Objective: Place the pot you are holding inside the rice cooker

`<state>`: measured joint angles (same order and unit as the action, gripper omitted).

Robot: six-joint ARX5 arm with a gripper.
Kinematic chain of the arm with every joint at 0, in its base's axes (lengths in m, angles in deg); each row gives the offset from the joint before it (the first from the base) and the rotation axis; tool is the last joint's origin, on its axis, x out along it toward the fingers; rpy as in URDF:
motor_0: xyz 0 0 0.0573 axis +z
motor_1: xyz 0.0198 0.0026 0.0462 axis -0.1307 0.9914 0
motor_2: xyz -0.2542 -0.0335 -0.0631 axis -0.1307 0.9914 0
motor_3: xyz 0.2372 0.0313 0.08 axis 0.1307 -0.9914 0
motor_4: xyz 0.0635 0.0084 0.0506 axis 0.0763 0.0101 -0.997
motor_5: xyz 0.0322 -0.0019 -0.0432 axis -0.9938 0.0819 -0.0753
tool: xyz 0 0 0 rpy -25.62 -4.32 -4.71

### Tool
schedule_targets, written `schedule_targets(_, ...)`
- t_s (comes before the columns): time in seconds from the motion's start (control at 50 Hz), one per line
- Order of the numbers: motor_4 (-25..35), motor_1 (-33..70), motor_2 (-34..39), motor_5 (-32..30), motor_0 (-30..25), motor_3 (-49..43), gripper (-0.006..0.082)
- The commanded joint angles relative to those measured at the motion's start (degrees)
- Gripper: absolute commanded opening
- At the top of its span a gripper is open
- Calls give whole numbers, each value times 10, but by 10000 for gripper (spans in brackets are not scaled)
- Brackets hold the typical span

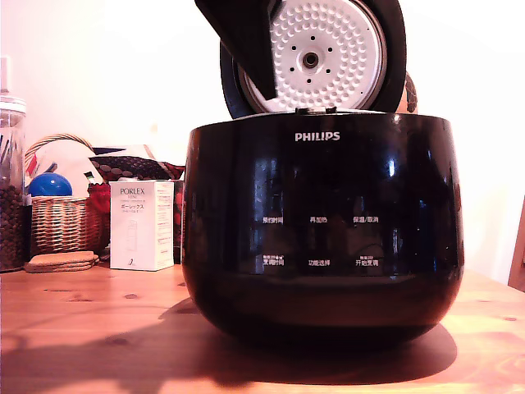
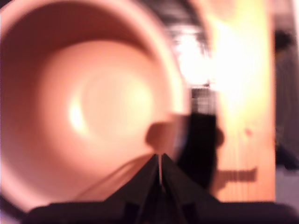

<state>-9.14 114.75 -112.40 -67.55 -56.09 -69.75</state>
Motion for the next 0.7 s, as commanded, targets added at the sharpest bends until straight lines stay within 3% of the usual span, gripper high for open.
schedule_targets(0.0, -5, -28, -7, 47, 20, 18, -22)
schedule_targets(0.02, -7, -31, -7, 83, 24, 25, -22)
schedule_targets(0.08, -9, -43, -7, 83, 38, 43, -22)
schedule_targets(0.1, -10, -47, -7, 124, 43, 51, -22)
schedule_targets(0.14, -16, -55, -7, 124, 52, 64, -22)
schedule_targets(0.16, -18, -59, -7, 169, 57, 68, -22)
schedule_targets(0.22, -26, -72, -7, 174, 72, 80, -22)
schedule_targets(0.3, -41, -89, -7, 232, 94, 88, -22)
schedule_targets(0.48, -76, -118, -7, 268, 140, 89, -22)
schedule_targets(0.68, -76, -132, -7, 290, 181, 93, -22)
